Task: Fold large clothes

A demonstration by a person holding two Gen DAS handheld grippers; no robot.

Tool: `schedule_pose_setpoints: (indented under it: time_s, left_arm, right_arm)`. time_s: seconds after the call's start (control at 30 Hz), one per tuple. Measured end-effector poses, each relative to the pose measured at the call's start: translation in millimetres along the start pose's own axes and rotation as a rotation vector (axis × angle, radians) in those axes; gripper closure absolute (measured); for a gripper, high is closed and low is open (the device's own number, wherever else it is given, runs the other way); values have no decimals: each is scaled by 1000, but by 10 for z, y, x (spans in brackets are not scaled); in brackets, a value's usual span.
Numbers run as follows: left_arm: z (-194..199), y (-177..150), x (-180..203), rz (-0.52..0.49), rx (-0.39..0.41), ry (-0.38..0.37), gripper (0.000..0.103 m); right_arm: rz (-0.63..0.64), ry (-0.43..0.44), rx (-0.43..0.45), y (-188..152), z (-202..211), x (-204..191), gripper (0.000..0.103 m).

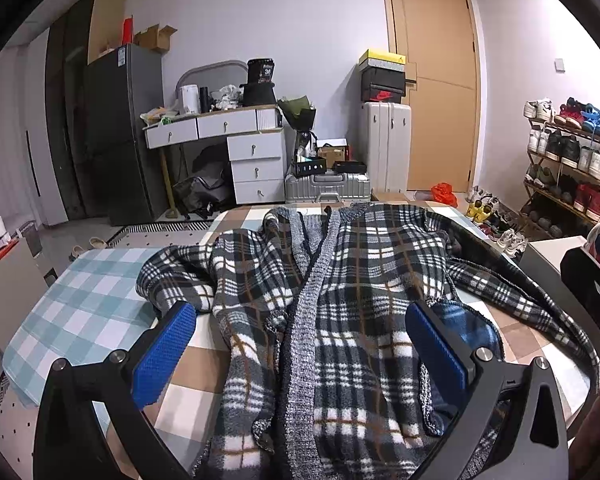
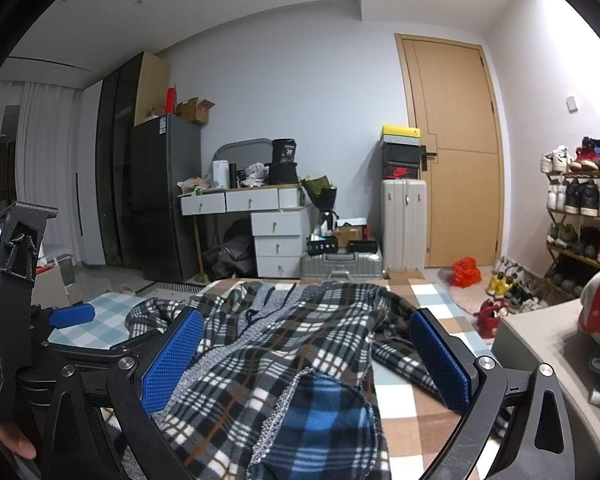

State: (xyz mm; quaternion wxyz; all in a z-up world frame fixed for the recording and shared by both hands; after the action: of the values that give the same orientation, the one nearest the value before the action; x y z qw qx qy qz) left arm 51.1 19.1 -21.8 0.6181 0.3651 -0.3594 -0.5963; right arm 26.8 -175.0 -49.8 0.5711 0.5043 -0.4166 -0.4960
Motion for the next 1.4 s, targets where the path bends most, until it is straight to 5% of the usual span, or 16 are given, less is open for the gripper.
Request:
schedule_pose_setpoints:
  time_s: [1.4]
  left_arm:
    - [-11,-41,36,-1,-10,0,1]
  right_arm:
    - [-2,6,-13,-24,-28,-26,0]
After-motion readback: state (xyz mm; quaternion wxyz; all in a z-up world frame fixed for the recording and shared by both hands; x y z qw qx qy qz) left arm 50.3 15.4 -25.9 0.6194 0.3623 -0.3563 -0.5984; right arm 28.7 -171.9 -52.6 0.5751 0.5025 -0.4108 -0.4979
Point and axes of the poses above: each gripper's, at about its wrist camera, not at the fingertips, and z roughly against the way its jaws point, x to its right, y to its top, the point moved 6 cm from there along -z, roughly the way its jaws point, and after that the axes turned 3 degrees about z, right-handed, at the moved point
